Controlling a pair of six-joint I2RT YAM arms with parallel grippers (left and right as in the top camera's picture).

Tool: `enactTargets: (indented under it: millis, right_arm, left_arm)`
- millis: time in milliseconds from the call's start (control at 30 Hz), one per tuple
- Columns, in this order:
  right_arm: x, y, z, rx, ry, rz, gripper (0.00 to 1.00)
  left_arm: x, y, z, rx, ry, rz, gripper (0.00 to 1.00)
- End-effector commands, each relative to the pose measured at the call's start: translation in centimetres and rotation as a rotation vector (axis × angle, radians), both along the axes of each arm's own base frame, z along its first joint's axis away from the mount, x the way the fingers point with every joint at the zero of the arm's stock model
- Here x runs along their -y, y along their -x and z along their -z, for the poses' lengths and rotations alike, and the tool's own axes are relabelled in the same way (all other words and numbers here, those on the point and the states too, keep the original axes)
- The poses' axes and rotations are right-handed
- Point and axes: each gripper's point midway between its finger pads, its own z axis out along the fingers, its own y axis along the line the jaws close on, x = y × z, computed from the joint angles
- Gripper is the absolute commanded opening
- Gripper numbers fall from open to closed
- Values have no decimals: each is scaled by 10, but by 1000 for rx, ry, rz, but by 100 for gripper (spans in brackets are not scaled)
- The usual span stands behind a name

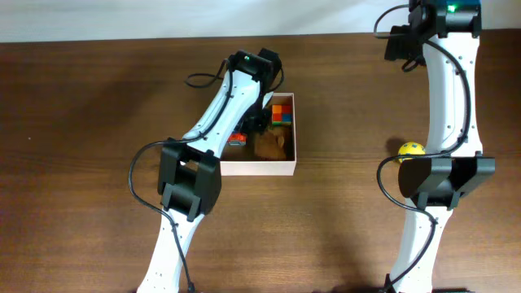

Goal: Pack container
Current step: 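Lower the fire truck into the box's left side and adjust it, then open the left gripper and raise it out of the box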

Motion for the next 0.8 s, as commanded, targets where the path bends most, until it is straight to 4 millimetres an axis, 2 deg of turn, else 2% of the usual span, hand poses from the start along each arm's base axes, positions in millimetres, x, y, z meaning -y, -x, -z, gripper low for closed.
enactTargets:
  millis: [0, 233, 367, 467, 567, 667, 767]
  right_arm:
    - [5, 2, -17, 44, 6, 18, 99]
    - [5, 2, -17, 44, 6, 18, 99]
    - [5, 2, -17, 44, 6, 18, 99]
    - [5, 2, -17, 44, 6, 18, 99]
    - [5, 2, -17, 44, 6, 18, 99]
    - [5, 2, -17, 44, 6, 18, 99]
    - [5, 2, -17, 44, 6, 18, 99]
  left_arm:
    - [18, 1, -8, -12, 99, -11, 2]
    - [24, -2, -24, 6, 137, -10, 2]
    - [13, -9, -49, 53, 116, -22, 2]
    - [-7, -21, -83, 135, 98, -94, 2]
    - [-25, -40, -127, 268, 153, -185, 3]
    - [-50, -52, -173, 392, 215, -304, 20]
    - [-78, -58, -213, 501, 259, -377, 32]
